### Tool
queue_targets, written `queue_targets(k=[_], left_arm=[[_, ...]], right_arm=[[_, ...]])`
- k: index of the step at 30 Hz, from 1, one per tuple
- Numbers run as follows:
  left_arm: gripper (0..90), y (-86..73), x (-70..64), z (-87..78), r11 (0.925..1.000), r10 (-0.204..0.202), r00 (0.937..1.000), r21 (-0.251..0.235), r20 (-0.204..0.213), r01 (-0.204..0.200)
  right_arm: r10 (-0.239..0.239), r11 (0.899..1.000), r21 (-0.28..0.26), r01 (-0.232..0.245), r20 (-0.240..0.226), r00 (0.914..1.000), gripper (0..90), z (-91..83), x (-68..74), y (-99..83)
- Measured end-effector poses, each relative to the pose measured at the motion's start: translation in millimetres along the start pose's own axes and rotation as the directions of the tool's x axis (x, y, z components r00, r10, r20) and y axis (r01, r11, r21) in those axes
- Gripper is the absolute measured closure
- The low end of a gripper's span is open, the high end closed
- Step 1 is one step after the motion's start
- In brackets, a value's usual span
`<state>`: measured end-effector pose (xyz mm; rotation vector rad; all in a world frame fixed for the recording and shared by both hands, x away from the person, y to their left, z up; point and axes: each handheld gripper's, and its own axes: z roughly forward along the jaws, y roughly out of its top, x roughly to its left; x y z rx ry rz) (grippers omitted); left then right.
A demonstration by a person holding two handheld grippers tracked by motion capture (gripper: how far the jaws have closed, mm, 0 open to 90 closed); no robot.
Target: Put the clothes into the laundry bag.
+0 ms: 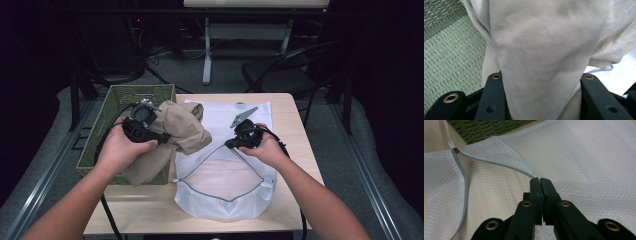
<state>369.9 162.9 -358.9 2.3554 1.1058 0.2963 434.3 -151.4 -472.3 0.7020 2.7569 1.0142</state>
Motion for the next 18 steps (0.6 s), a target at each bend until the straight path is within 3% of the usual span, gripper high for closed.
queue_targets(k=[18], left_arm=[[60.0, -12.5, -12.9, 4.3, 0.9997, 0.025, 0.9993, -0.004, 0.029, -0.025]], right_arm=[[0.039, 0.999, 0.004, -0.039, 0.011, 0.9992, 89.3, 12.3, -13.1, 0.1]])
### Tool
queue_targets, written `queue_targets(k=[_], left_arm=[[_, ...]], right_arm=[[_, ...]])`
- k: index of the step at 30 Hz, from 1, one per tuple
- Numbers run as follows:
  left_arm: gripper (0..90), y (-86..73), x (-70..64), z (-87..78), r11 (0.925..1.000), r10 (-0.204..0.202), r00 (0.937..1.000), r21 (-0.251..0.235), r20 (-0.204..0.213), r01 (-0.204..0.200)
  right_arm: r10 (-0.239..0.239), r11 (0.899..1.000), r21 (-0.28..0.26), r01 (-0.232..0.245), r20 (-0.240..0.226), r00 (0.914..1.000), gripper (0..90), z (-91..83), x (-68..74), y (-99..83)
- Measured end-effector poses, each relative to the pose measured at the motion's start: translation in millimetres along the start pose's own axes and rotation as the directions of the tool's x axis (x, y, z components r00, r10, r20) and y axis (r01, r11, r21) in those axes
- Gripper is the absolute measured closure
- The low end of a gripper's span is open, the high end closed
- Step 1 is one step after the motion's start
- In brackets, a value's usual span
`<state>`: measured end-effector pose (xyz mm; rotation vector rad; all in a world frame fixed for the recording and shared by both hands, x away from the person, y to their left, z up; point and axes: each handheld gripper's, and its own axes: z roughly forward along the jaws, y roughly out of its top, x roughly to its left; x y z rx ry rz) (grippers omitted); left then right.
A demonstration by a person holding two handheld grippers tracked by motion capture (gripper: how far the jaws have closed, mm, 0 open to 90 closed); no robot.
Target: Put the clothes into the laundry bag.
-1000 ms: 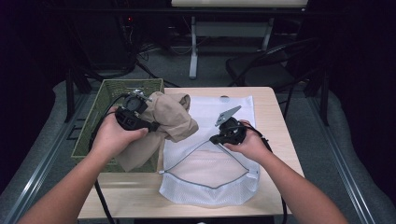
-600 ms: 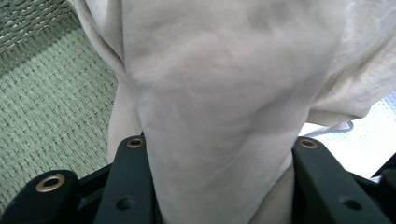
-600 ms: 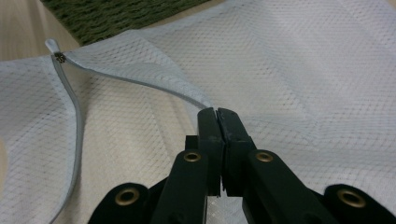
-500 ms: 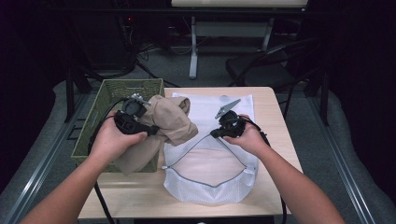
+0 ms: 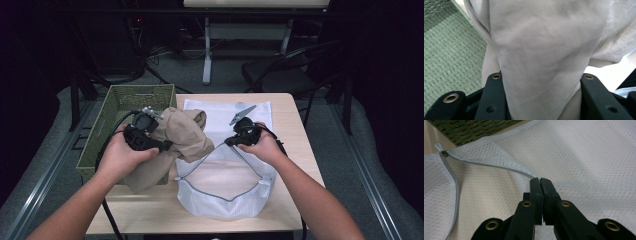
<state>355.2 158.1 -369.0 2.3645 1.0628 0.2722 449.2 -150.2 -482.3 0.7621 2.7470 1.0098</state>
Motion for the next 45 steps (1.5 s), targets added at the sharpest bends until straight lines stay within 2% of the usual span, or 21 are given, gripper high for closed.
queue_targets(k=[10, 11, 12, 23, 26, 30, 33, 34, 37, 40, 41, 42, 44, 45], left_arm=[[60.0, -2.3, -9.0, 8.6, 0.9997, 0.021, 0.9993, 0.013, 0.031, -0.022], [60.0, -3.0, -10.5, 11.1, 0.9997, 0.020, 0.9992, 0.014, 0.036, -0.021], [60.0, -3.4, -11.3, 12.2, 0.9996, 0.022, 0.9991, 0.015, 0.037, -0.023], [60.1, -5.8, -23.3, 23.6, 0.9983, 0.050, 0.9957, 0.026, 0.078, -0.052], [60.1, -6.3, -25.7, 26.5, 0.9979, 0.056, 0.9952, 0.028, 0.081, -0.058], [60.1, -6.7, -27.3, 28.4, 0.9980, 0.056, 0.9945, 0.025, 0.088, -0.058], [60.1, -6.9, -30.0, 31.4, 0.9976, 0.061, 0.9936, 0.025, 0.095, -0.064], [60.1, -6.9, -30.0, 31.4, 0.9976, 0.061, 0.9936, 0.025, 0.095, -0.064], [60.1, -7.6, -35.0, 33.9, 0.9974, 0.068, 0.9925, 0.017, 0.102, -0.070], [60.1, -8.5, -41.2, 37.9, 0.9965, 0.080, 0.9900, 0.013, 0.116, -0.082], [60.1, -8.8, -43.5, 39.7, 0.9964, 0.081, 0.9893, 0.016, 0.121, -0.084], [60.1, -9.4, -45.8, 41.9, 0.9959, 0.086, 0.9887, 0.015, 0.123, -0.089], [60.1, -10.4, -50.4, 45.3, 0.9940, 0.103, 0.9872, 0.026, 0.122, -0.107], [60.1, -11.1, -53.0, 46.9, 0.9935, 0.107, 0.9866, 0.027, 0.124, -0.111]], right_arm=[[0.014, 1.000, 0.006, -0.014, 0.002, 0.9999, 89.3, 4.2, -5.6, -0.3], [0.038, 0.999, -0.010, -0.038, -0.003, 0.9993, 89.3, 6.5, -6.7, -1.7], [0.032, 0.999, 0.005, -0.032, -0.001, 0.9995, 89.3, 5.8, -8.1, -1.3], [0.059, 0.998, -0.002, -0.059, 0.002, 0.9983, 89.2, 13.5, -13.2, -4.0], [0.050, 0.999, 0.019, -0.050, 0.002, 0.9988, 89.2, 13.9, -14.8, -3.6], [0.057, 0.998, 0.006, -0.057, -0.002, 0.9984, 89.2, 15.9, -15.8, -4.5], [0.058, 0.998, 0.021, -0.058, 0.000, 0.9983, 89.2, 15.4, -18.3, -4.7], [0.068, 0.998, 0.005, -0.068, 0.002, 0.9977, 89.2, 16.6, -18.3, -6.0], [0.059, 0.998, 0.010, -0.059, 0.002, 0.9983, 89.2, 16.2, -19.2, -6.4], [0.070, 0.998, 0.000, -0.070, -0.002, 0.9975, 89.2, 17.4, -17.7, -7.8], [0.068, 0.998, 0.019, -0.068, -0.002, 0.9977, 89.2, 16.1, -17.5, -7.1], [0.058, 0.998, 0.017, -0.058, 0.000, 0.9983, 89.2, 16.7, -17.9, -7.4], [0.074, 0.997, -0.003, -0.074, -0.007, 0.9973, 89.2, 18.4, -16.5, -8.0], [0.049, 0.999, 0.017, -0.049, -0.003, 0.9988, 89.2, 17.1, -17.5, -7.3]])
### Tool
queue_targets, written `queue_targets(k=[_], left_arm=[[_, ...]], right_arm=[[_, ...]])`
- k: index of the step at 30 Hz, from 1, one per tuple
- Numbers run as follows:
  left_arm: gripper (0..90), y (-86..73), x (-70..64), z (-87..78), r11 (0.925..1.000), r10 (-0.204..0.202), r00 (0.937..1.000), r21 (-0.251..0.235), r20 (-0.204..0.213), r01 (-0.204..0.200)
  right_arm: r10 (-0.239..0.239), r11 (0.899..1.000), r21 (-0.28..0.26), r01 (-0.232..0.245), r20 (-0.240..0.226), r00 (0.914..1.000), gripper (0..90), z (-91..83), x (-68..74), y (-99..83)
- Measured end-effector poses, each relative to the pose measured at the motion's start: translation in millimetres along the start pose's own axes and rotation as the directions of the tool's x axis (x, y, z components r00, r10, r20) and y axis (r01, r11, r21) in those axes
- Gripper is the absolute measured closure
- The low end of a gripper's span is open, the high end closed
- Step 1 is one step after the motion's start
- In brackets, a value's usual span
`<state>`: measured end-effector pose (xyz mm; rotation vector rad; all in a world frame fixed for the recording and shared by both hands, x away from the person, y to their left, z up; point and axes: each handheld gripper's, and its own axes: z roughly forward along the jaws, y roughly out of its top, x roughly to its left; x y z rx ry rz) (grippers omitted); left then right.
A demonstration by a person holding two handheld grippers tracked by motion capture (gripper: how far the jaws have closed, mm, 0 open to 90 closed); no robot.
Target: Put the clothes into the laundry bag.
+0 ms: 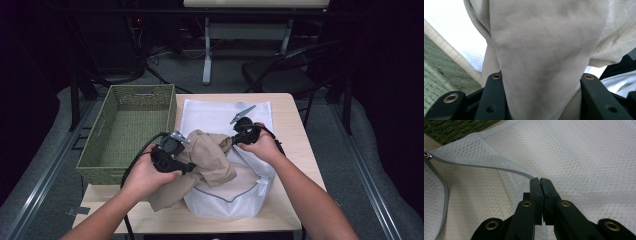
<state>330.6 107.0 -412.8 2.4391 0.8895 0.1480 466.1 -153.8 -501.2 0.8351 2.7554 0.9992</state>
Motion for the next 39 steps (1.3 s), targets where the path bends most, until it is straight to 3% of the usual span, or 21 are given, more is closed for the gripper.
queue_targets(k=[10, 12, 13, 21, 39], left_arm=[[60.1, -1.9, -16.1, 14.0, 0.9996, 0.029, 0.9990, 0.005, 0.036, -0.029], [60.1, -2.4, -18.2, 18.3, 0.9993, 0.036, 0.9986, 0.012, 0.039, -0.036], [60.1, -2.9, -19.5, 20.7, 0.9993, 0.034, 0.9985, 0.014, 0.044, -0.035], [60.1, -4.7, -27.5, 36.6, 0.9985, 0.048, 0.9972, 0.024, 0.057, -0.049], [60.1, -11.9, -33.0, 60.6, 0.9987, 0.039, 0.9969, 0.028, 0.068, -0.041]], right_arm=[[0.001, 1.000, -0.001, -0.001, 0.002, 1.0000, 89.2, -0.8, 0.4, 0.2], [0.020, 1.000, -0.015, -0.020, -0.003, 0.9998, 89.2, 0.0, 2.2, -0.1], [-0.001, 1.000, 0.014, 0.001, 0.000, 1.0000, 89.2, -2.2, 1.1, 1.1], [-0.008, 1.000, 0.003, 0.008, 0.000, 1.0000, 89.2, -2.4, 0.4, 0.9], [-0.001, 1.000, 0.001, 0.001, 0.005, 1.0000, 89.2, -3.8, 1.6, 0.7]])
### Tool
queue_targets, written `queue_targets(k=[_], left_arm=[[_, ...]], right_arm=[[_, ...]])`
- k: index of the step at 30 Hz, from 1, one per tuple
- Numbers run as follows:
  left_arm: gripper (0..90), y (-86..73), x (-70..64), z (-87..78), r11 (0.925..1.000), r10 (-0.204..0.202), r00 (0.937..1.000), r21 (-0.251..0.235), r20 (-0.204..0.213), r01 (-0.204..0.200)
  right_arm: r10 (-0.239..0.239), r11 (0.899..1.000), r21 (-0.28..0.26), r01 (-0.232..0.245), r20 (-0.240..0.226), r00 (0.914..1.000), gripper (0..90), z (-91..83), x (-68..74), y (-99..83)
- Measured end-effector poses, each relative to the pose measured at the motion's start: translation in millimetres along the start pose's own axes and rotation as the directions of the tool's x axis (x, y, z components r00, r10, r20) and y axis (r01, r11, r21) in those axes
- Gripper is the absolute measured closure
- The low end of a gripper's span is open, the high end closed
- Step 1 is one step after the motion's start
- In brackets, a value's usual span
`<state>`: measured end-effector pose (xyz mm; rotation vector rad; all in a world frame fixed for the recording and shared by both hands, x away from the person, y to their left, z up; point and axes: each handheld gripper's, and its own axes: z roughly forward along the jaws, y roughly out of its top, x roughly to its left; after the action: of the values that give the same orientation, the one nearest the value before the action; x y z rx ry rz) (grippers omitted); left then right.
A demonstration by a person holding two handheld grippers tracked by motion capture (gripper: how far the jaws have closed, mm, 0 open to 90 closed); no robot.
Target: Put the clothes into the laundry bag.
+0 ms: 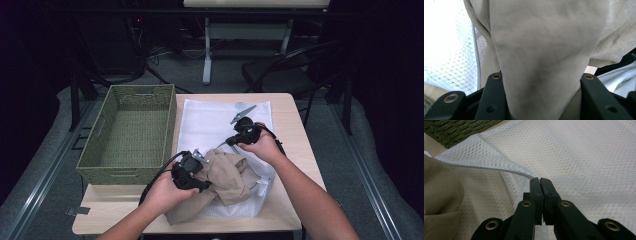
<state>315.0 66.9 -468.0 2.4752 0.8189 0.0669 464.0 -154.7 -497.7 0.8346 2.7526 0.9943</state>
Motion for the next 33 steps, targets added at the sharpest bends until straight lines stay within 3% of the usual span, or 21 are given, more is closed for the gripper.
queue_targets(k=[18, 33], left_arm=[[60.1, -4.5, -2.3, 28.0, 0.9996, -0.005, 1.0000, 0.029, 0.000, 0.005], [60.2, -13.8, 1.7, 50.3, 0.9983, -0.047, 0.9987, 0.033, -0.018, 0.048]], right_arm=[[-0.008, 1.000, -0.015, 0.008, -0.002, 1.0000, 89.2, -0.4, 2.3, -0.2], [-0.003, 1.000, -0.022, 0.002, -0.013, 0.9999, 89.2, -3.1, 6.5, -2.7]])
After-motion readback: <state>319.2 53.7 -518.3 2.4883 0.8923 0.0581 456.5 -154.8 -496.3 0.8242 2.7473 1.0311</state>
